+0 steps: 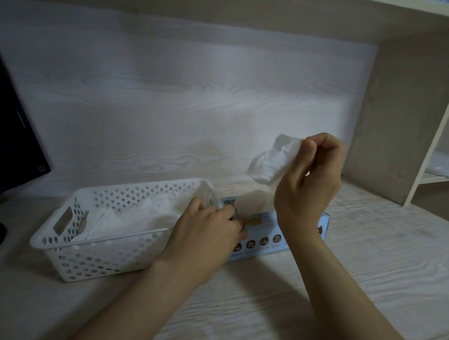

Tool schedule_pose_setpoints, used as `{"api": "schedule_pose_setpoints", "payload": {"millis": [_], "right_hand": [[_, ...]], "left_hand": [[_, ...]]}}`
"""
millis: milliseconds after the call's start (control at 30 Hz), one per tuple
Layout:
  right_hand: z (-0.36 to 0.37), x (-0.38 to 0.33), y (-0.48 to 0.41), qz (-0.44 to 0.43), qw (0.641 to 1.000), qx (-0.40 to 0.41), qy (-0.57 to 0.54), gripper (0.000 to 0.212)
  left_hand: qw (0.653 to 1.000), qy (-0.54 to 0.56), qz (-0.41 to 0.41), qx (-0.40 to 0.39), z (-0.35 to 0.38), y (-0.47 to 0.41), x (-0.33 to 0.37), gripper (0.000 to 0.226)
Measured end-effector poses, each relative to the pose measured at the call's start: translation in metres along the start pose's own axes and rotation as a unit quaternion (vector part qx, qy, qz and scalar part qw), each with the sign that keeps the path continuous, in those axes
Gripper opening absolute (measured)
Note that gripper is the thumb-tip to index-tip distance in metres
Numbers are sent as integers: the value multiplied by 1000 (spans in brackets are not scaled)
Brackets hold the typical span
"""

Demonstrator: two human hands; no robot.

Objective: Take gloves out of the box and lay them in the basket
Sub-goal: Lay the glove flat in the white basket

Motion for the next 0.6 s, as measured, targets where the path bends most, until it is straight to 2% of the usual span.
{"api": "schedule_pose_setpoints", "payload": {"millis": [100,167,267,400,467,600], "right_hand": [[0,-9,2,-33,999,-20,0,15],[1,-13,6,-50,997,-56,9,16],[3,-19,10,-54,995,-89,6,10],[1,-32,12,-105,992,-64,-23,12],[1,-35,13,-121,989,-83,-31,12],[4,-30,16,-111,979,-174,3,12]], "left_hand": [[1000,-7,-8,0,-5,0,2,47],[1000,-12,-10,5,-6,-1,3,53],[1000,3,-13,19,-4,1,0,37],[995,77,1,61,-11,5,-4,6],[986,140,-4,94,-20,8,-6,8],[937,281,-113,174,-47,16,-7,21]]}}
Point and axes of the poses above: each hand's wrist, its own y-axis away from the middle knuckle, its own z-axis out of the palm, x = y × z, the point moved 1 cm from there along -y, towards the middle knuckle, and after that the axes turned 9 degrees about -x, right-handed, at the moved point
